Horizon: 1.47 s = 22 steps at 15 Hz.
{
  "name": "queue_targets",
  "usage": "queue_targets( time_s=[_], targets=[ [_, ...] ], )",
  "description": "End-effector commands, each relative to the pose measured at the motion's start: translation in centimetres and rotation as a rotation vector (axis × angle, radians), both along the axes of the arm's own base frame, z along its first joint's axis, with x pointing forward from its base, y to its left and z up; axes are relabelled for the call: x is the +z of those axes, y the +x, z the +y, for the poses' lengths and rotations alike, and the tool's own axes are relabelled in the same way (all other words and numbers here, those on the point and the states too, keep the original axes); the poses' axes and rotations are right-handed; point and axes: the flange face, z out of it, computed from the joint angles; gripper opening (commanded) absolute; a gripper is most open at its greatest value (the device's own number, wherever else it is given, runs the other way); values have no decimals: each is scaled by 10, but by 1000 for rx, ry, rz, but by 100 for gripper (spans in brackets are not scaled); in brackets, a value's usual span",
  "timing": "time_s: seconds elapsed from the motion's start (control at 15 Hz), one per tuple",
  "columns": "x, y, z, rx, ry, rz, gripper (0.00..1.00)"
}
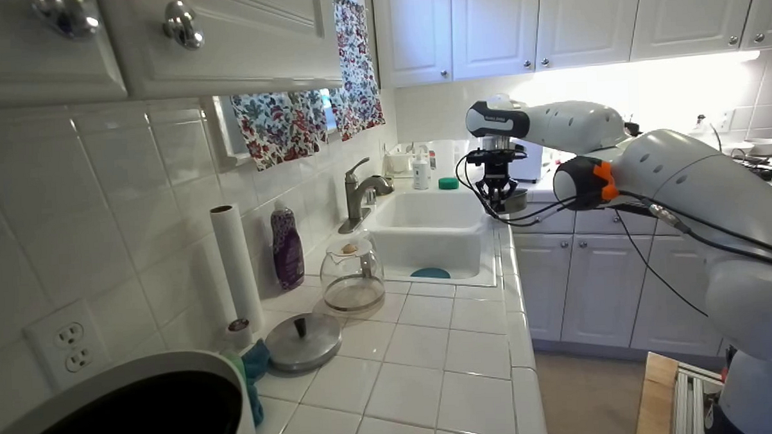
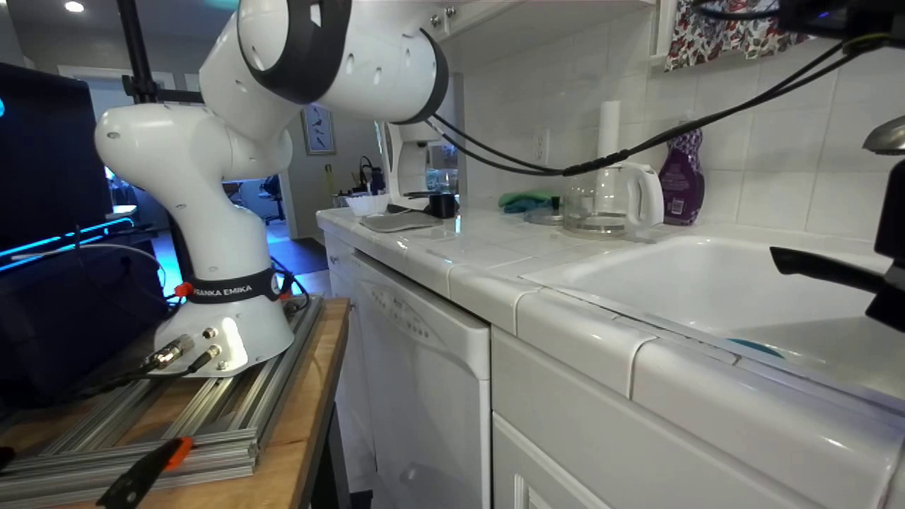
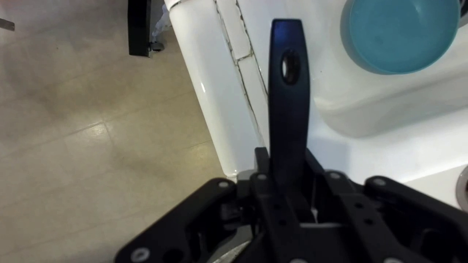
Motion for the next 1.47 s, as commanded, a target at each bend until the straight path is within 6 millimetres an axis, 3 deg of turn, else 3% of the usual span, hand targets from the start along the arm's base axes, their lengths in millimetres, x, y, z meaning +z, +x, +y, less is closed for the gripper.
queue_targets(
  time_s=[0.0,0.67,1.4],
  targets=[
    [-4,6,-1,0,-30,-13,6],
    [-18,21,8,22,-49,-29,6],
    [-24,27,-1,-5,-77,-95,6]
  ],
)
